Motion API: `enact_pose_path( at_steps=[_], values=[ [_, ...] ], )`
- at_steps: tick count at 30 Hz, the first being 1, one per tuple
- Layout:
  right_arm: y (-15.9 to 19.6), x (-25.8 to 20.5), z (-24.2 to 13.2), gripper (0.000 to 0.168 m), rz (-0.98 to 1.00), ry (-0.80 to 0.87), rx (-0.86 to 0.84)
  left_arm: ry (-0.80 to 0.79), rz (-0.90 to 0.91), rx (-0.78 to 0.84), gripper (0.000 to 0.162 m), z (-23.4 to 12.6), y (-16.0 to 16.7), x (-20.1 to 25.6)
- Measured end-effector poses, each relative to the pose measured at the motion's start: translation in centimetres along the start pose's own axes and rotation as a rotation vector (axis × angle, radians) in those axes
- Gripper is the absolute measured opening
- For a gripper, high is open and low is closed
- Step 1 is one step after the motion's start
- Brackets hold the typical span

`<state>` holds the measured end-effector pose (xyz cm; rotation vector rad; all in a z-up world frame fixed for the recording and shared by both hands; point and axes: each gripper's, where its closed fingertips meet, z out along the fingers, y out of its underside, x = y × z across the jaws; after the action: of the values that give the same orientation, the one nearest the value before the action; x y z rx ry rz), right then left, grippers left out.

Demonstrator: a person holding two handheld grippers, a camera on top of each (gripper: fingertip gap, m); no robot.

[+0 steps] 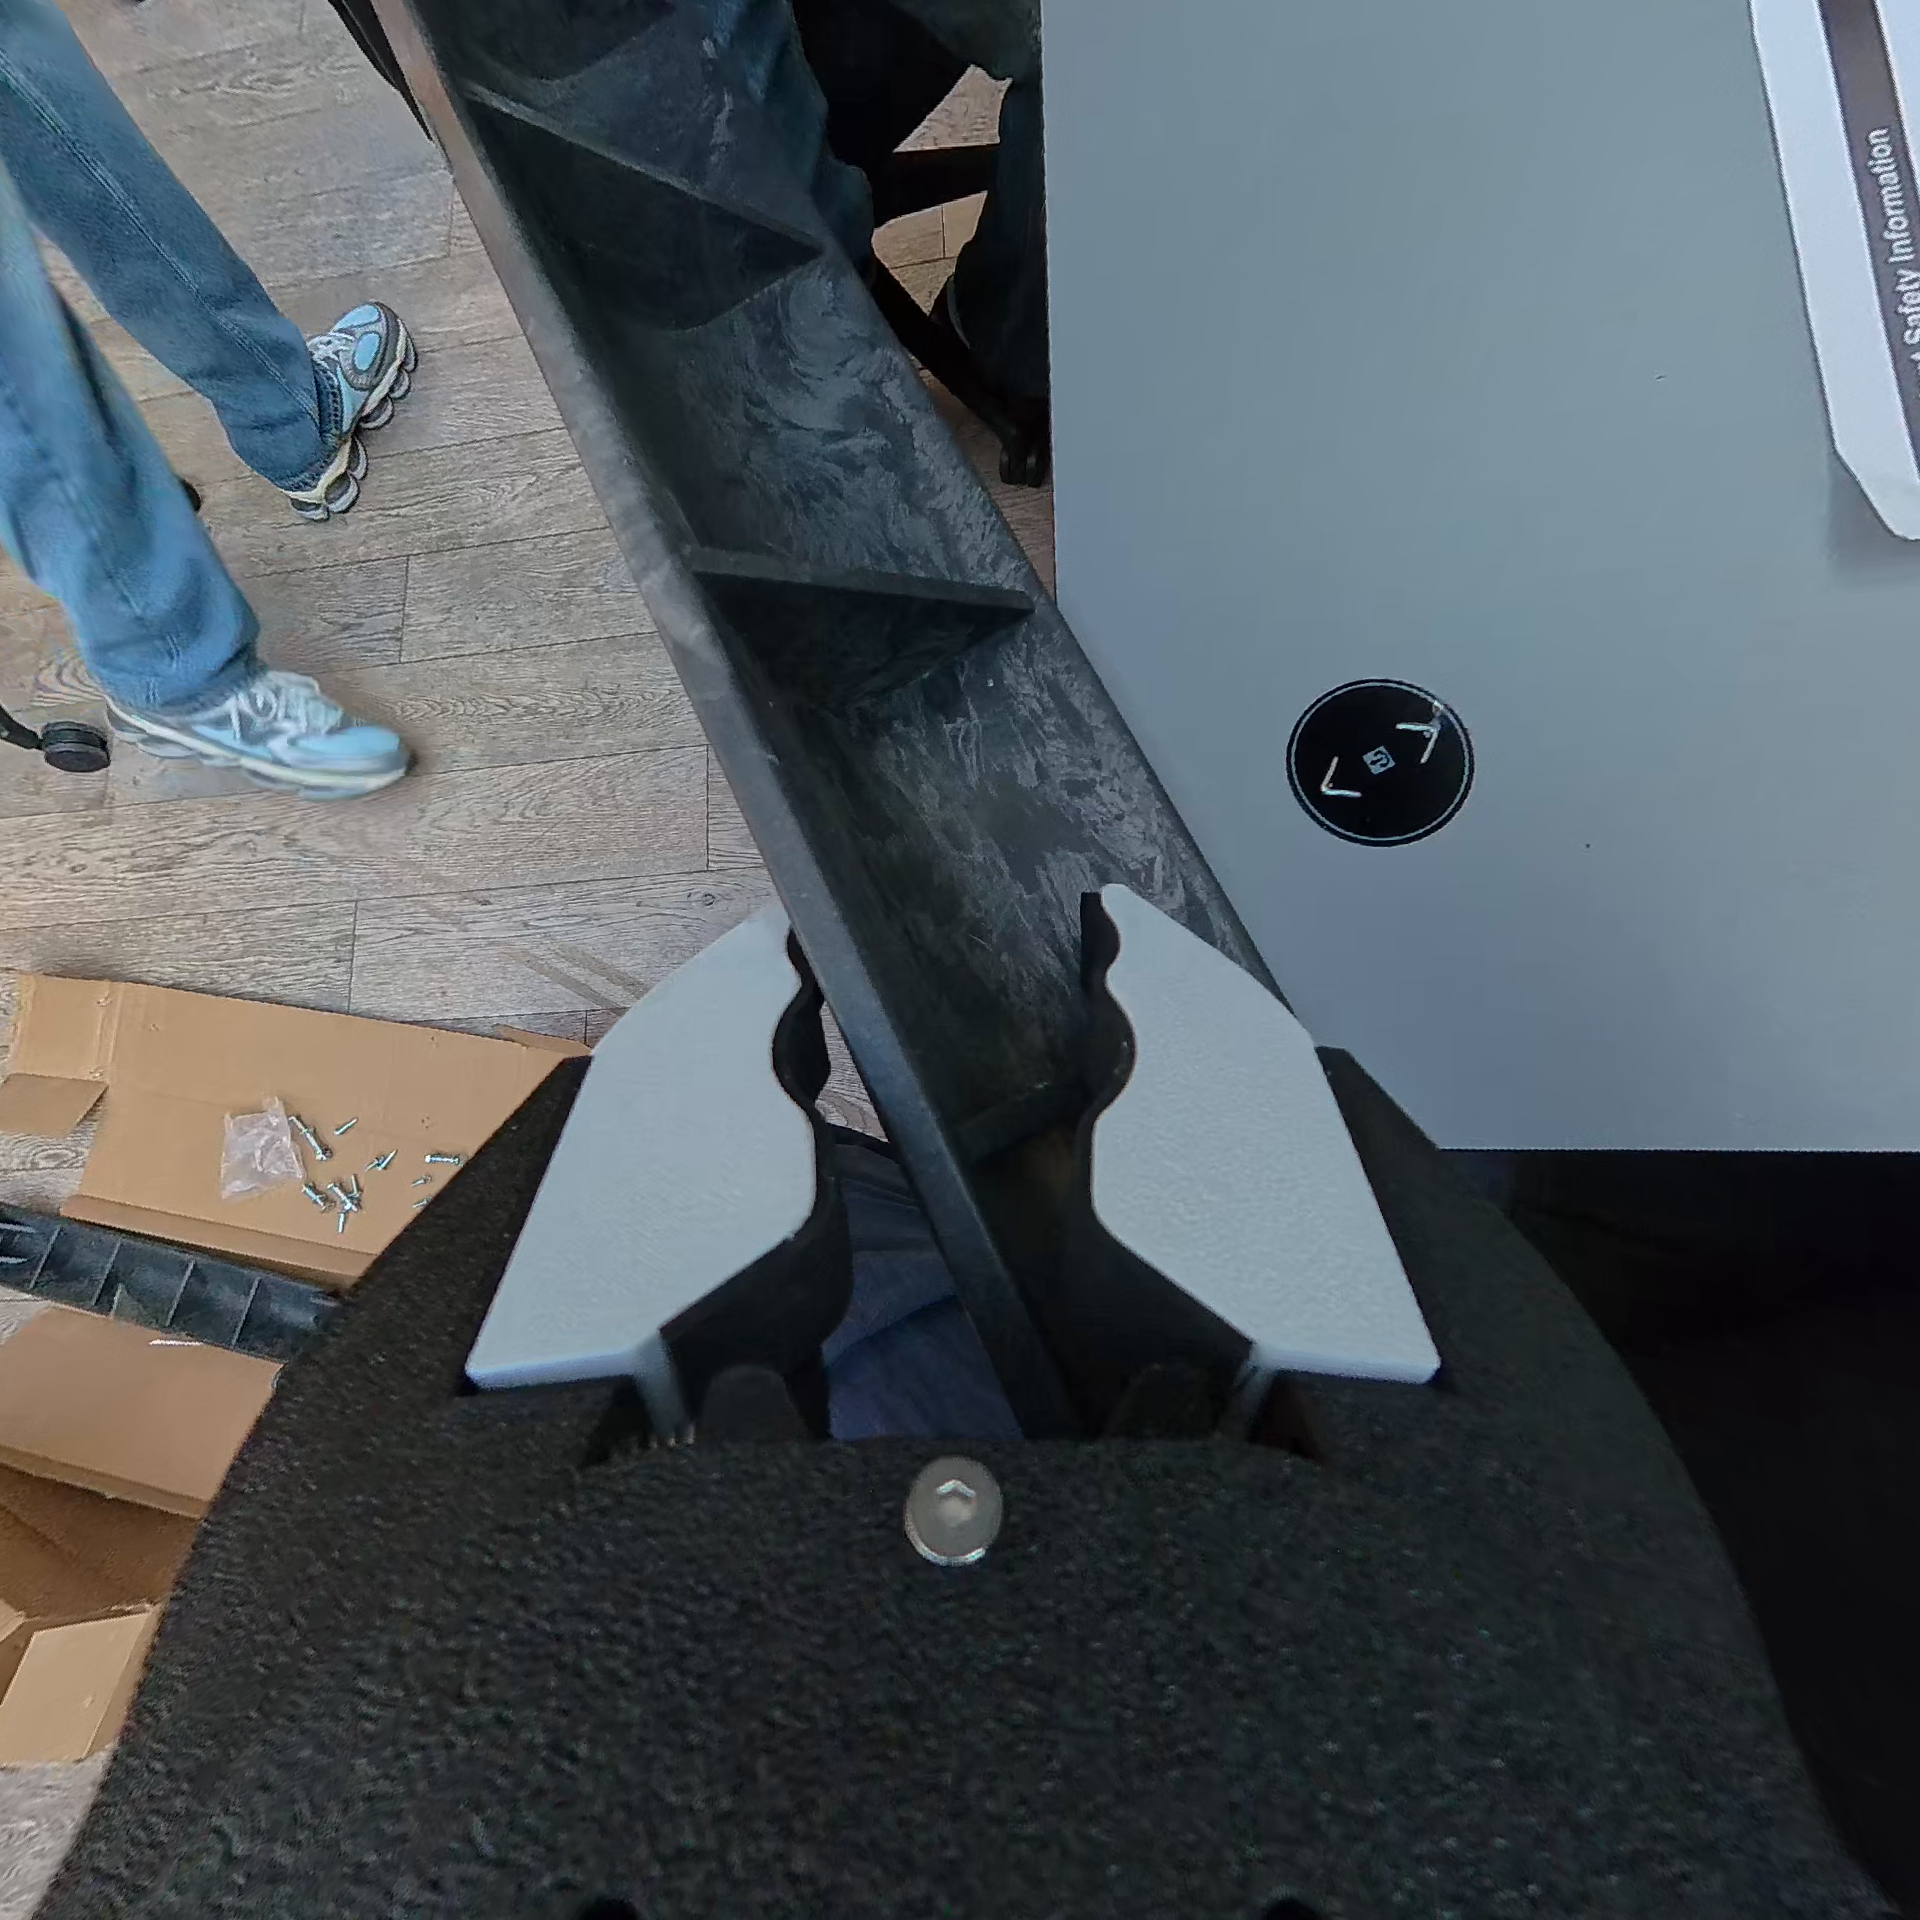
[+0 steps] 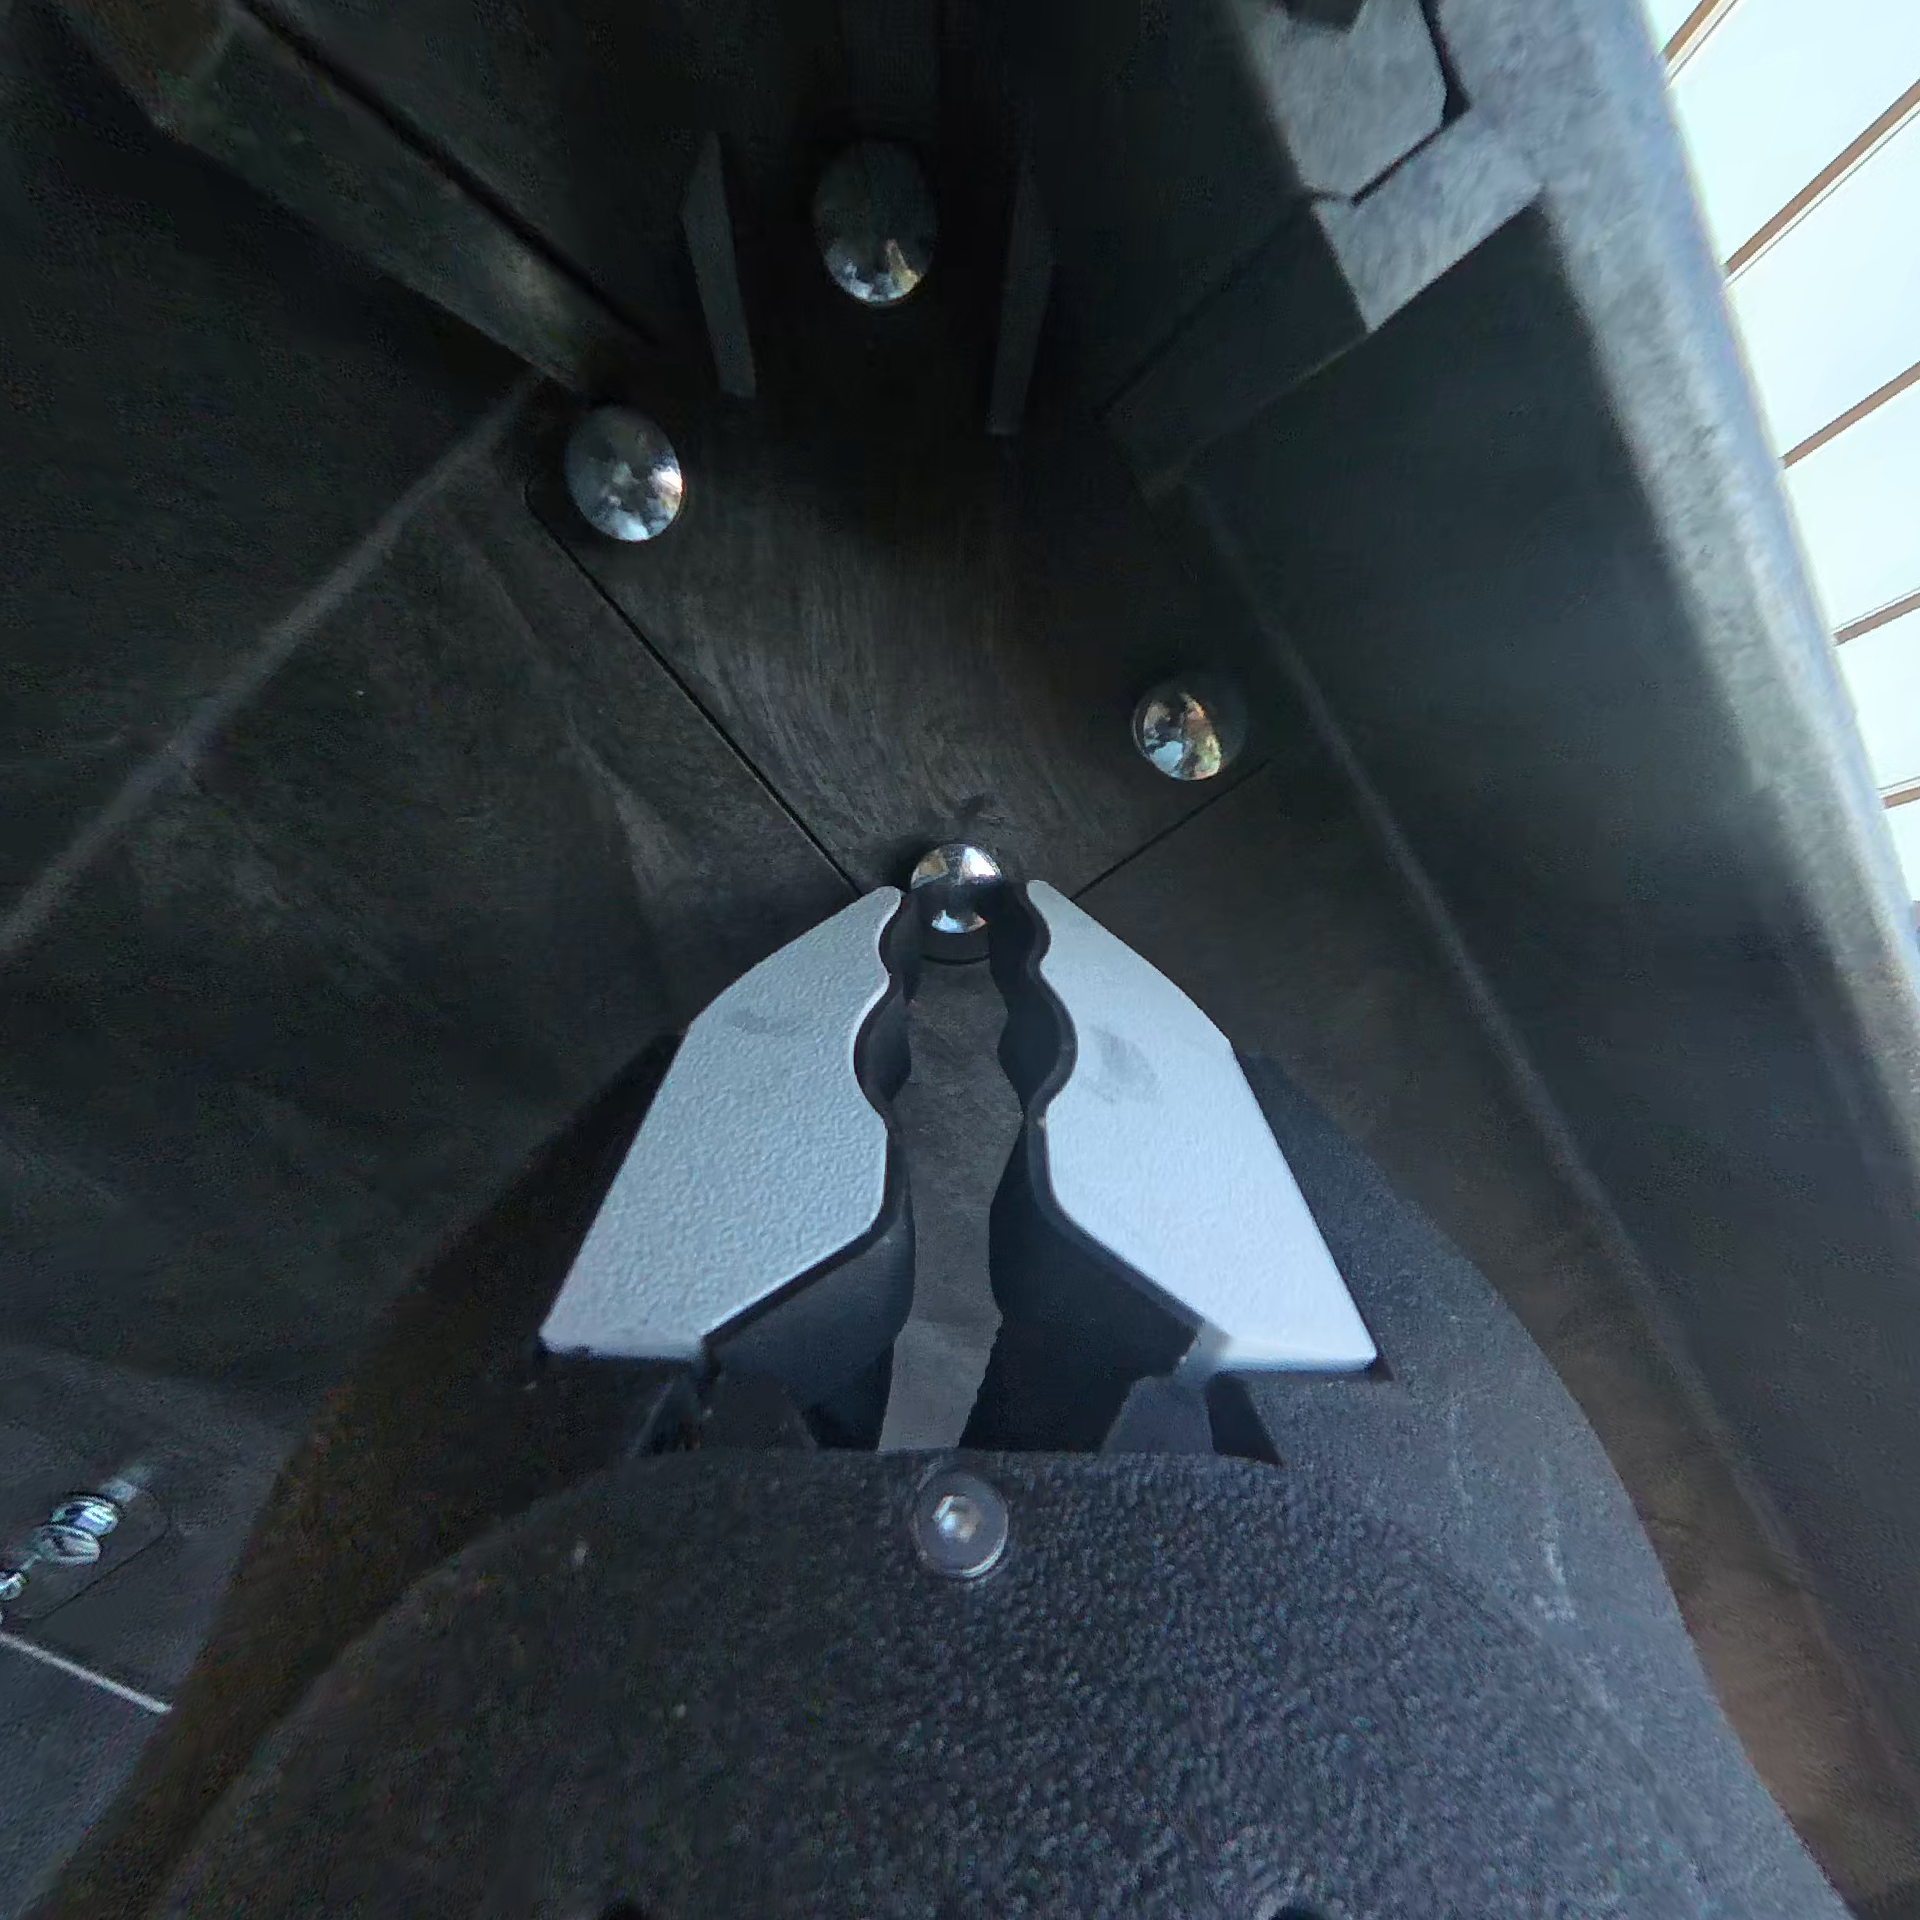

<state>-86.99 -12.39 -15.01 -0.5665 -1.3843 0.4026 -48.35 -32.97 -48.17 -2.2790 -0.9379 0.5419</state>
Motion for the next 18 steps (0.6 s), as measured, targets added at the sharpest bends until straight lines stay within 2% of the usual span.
enact_pose_path(
  at_steps=[9, 18],
  values=[
    [0.08, -0.04, 0.07, 0.013, 0.120, -0.023, -0.027, -0.009, 0.018, -0.009, 0.048, 0.00, 0.05, 0.00],
    [0.12, -0.08, 0.08, 0.013, 0.151, -0.021, -0.038, -0.012, 0.021, -0.009, 0.048, 0.01, 0.07, 0.01]
  ],
)
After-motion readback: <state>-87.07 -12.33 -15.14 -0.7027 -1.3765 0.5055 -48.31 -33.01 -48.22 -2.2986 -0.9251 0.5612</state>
